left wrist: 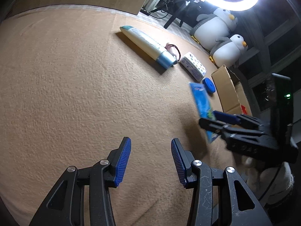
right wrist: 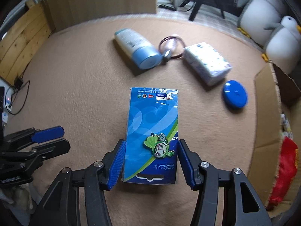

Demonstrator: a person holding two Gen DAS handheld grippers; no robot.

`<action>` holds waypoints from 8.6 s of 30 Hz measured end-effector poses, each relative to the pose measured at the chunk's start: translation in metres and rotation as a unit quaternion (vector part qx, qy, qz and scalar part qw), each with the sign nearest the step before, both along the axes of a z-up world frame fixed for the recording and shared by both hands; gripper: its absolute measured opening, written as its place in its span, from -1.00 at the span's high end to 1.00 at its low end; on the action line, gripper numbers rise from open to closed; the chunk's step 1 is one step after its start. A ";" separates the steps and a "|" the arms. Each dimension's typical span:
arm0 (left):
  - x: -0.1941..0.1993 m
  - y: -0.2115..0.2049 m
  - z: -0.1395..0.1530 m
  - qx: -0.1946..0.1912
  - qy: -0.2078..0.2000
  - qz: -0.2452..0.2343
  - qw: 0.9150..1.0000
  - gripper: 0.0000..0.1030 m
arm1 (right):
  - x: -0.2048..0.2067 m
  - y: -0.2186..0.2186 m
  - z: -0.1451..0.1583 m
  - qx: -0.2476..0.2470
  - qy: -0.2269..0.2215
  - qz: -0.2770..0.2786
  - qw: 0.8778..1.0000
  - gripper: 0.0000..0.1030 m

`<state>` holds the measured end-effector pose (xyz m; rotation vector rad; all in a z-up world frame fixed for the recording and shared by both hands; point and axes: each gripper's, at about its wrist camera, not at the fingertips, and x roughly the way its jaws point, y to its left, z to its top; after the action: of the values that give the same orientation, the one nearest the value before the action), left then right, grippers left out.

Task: Organize objects
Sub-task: 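Lift the blue packet with the right tool and carry it over the box, then lower the blue packet into the box and open the right tool, then move the left tool to the white sunscreen bottle, then close the left tool around the sunscreen bottle's blue cap end, then lift the sunscreen bottle with the left tool, then bring the right tool to the sunscreen bottle and close on it while the left tool holds it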

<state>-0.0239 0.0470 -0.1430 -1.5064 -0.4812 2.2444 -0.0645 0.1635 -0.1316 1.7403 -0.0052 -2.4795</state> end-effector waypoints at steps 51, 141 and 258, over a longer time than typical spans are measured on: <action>-0.032 0.049 0.021 -0.048 0.025 -0.031 0.998 0.07 | 0.005 0.207 0.055 -0.018 0.058 -0.192 0.980 -0.07; -0.185 0.085 -0.015 -0.224 0.058 -0.014 0.973 -0.40 | 0.016 0.111 0.053 -0.075 0.032 -0.117 0.990 -0.14; -0.048 0.089 -0.005 -0.090 0.008 -0.087 0.992 -0.24 | -0.041 0.013 -0.020 -0.211 -0.072 -0.023 0.974 0.09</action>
<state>-0.0720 0.1356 -0.1482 -1.5512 -0.1384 2.2079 -0.1052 0.1761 -0.1516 1.7351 -0.5487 -2.1629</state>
